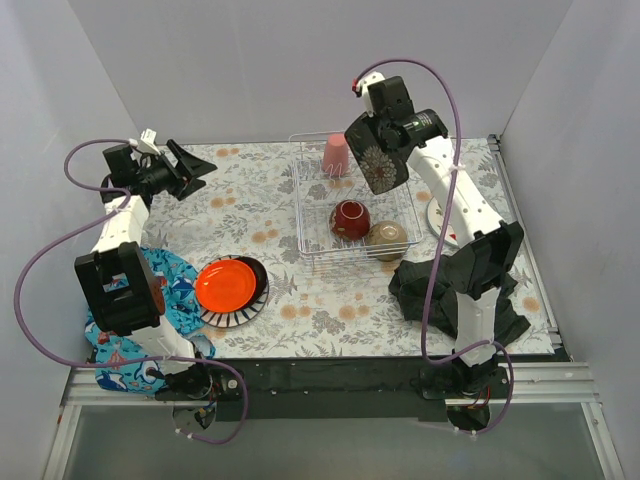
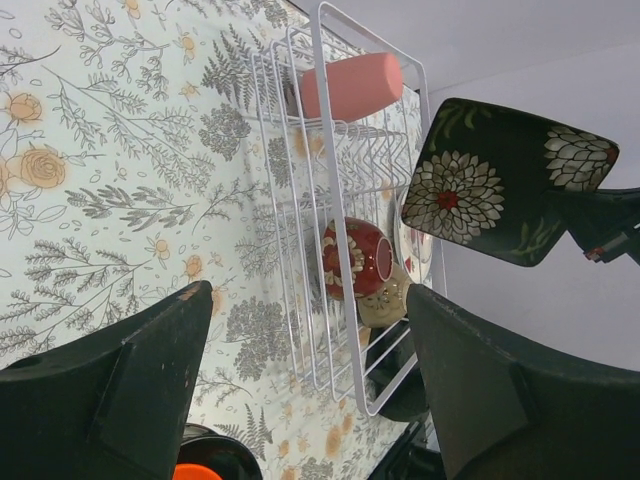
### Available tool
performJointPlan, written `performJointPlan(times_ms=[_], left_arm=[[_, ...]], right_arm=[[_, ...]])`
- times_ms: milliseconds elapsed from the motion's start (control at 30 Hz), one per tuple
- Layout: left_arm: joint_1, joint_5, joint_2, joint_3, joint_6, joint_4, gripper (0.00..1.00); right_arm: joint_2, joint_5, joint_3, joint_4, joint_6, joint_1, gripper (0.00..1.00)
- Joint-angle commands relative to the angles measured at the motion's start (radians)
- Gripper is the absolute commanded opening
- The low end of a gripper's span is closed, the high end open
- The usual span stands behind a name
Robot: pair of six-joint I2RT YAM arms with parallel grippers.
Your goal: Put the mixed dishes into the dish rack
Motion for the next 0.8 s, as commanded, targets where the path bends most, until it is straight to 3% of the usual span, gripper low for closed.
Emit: performJointPlan(times_ms=[0,200,467,767], left_arm=[[0.009,-0.008,-0.009,-0.019,0.021,0.008,0.78],[0.018,-0.007,0.003,-0.026,0.015,0.008,0.77],[0.021,-0.010,0.016,-0.024,0.015,0.008,0.77],[0.024,-0.011,0.032,-0.027,0.007,0.008,0.77]], right_arm=[[-0.059,0.093,0.105,0.121,-0.014,-0.030,0.01],[-0.094,0.187,-0.015,0.146,0.105,-0.037,0.01],[-0.047,0.251,0.034,0.149,0.153,-0.037,0.01],[-0.044,0.313,-0.024,0.151,0.204,-0.039,0.01]])
